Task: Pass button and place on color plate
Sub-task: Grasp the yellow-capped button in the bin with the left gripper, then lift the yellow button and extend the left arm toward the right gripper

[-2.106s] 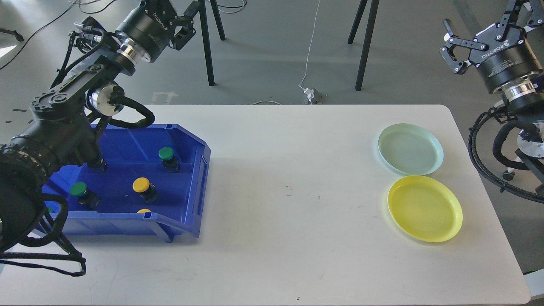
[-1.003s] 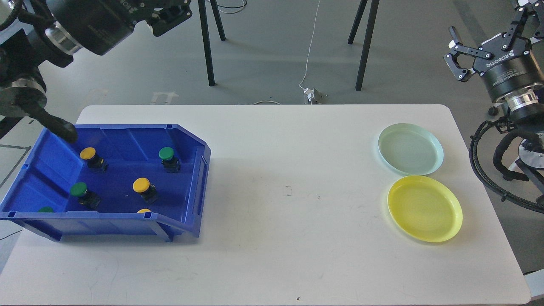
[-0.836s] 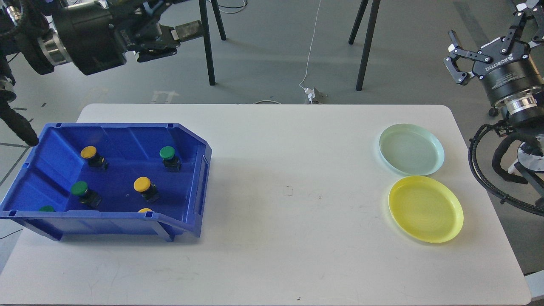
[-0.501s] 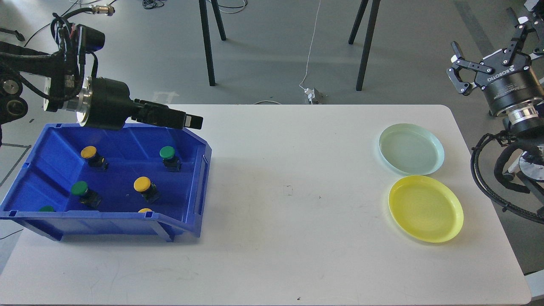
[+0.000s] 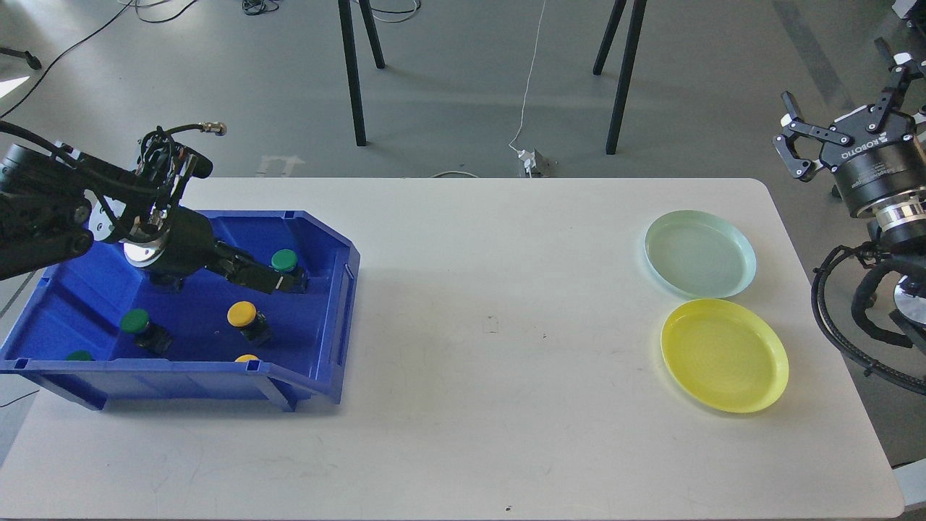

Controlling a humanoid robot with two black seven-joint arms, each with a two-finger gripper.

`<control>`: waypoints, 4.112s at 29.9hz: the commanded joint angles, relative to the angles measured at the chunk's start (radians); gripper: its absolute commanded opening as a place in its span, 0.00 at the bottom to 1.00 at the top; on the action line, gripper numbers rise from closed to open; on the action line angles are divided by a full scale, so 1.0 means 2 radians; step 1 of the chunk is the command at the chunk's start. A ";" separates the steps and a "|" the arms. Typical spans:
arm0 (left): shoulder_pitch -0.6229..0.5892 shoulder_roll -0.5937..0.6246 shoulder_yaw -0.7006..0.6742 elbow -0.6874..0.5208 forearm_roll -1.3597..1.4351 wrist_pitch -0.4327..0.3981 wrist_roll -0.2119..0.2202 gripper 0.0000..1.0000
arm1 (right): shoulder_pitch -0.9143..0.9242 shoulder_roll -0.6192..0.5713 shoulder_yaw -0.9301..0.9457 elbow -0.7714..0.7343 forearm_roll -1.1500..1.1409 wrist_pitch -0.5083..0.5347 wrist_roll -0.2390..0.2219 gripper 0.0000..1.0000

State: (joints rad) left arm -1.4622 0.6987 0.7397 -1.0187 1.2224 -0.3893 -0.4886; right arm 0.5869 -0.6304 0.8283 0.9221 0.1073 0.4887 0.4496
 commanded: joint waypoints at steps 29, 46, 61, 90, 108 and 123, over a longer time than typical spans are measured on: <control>0.101 -0.042 -0.009 0.090 -0.001 0.015 0.000 0.98 | -0.018 -0.008 0.001 0.003 0.001 0.000 0.001 0.99; 0.127 -0.048 -0.009 0.117 0.000 0.021 0.000 0.90 | -0.036 -0.008 0.005 0.003 0.001 0.000 0.003 0.99; 0.125 -0.048 -0.007 0.117 0.010 0.045 0.000 0.49 | -0.047 -0.008 0.008 0.002 0.000 0.000 0.004 0.99; -0.012 0.210 -0.134 -0.153 0.020 0.008 0.000 0.09 | -0.044 -0.004 0.020 -0.046 -0.001 0.000 0.002 0.99; 0.030 0.091 -0.246 -0.272 -0.320 0.001 0.000 0.09 | -0.040 -0.085 0.026 0.084 -0.098 0.000 0.010 0.99; 0.125 -0.096 -0.306 -0.095 -0.442 0.004 0.000 0.10 | -0.052 0.075 0.022 0.112 -0.389 -0.029 0.020 0.99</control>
State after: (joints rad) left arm -1.2228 0.5126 0.1438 -1.2181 0.3690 -0.3819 -0.4886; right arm 0.4915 -0.5601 0.8754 1.1320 -0.6170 0.4543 0.4887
